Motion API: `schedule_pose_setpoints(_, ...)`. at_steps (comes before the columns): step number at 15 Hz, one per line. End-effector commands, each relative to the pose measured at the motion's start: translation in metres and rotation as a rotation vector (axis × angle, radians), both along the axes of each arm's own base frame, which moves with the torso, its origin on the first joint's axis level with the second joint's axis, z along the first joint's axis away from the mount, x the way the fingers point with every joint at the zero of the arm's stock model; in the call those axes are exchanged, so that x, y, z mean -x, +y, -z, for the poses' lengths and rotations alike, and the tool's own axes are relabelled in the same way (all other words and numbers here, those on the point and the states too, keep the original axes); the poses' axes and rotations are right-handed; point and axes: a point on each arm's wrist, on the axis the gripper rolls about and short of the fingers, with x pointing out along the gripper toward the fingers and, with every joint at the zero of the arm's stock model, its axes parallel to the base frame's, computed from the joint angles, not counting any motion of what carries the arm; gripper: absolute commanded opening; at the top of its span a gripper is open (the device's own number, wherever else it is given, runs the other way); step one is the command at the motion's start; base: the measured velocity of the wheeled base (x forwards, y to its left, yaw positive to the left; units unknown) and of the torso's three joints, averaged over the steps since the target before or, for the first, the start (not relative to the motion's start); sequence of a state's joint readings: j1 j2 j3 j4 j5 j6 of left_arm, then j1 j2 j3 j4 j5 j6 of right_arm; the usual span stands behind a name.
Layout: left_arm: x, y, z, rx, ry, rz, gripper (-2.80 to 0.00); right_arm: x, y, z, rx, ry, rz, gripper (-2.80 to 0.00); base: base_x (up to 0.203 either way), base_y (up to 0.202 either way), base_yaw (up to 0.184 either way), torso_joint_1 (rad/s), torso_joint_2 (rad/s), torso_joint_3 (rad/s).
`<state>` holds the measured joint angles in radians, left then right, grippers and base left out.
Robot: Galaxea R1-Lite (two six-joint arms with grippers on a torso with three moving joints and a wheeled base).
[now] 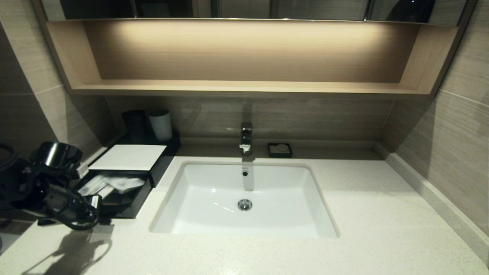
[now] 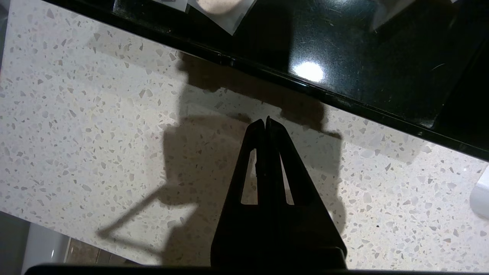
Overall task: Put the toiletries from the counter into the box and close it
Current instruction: Close the drawer
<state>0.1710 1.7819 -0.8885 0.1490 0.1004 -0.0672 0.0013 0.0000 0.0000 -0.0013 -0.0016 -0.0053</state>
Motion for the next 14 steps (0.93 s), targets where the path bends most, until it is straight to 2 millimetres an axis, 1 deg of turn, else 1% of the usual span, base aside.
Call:
schedule_pose_setpoints(1, -0.005, 0.001, 0.004, 0.002, 0.011, -0.002, -2.80, 0.000, 0.000, 0.000, 0.000, 0.001, 0.000, -2.80, 0.000, 0.000, 0.000, 0.000, 0.00, 0.000)
schedule_pose_setpoints(5, -0.014, 0.003, 0.006, 0.004, 0.007, -0.007, -2.80, 0.000, 0.000, 0.000, 0.001, 0.001, 0.000, -2.80, 0.000, 0.000, 0.000, 0.000, 0.00, 0.000)
schedule_pose_setpoints(14, -0.024, 0.004, 0.011, 0.003, 0.000, -0.006, -2.80, 0.000, 0.000, 0.000, -0.001, 0.001, 0.000, -2.80, 0.000, 0.000, 0.000, 0.000, 0.00, 0.000)
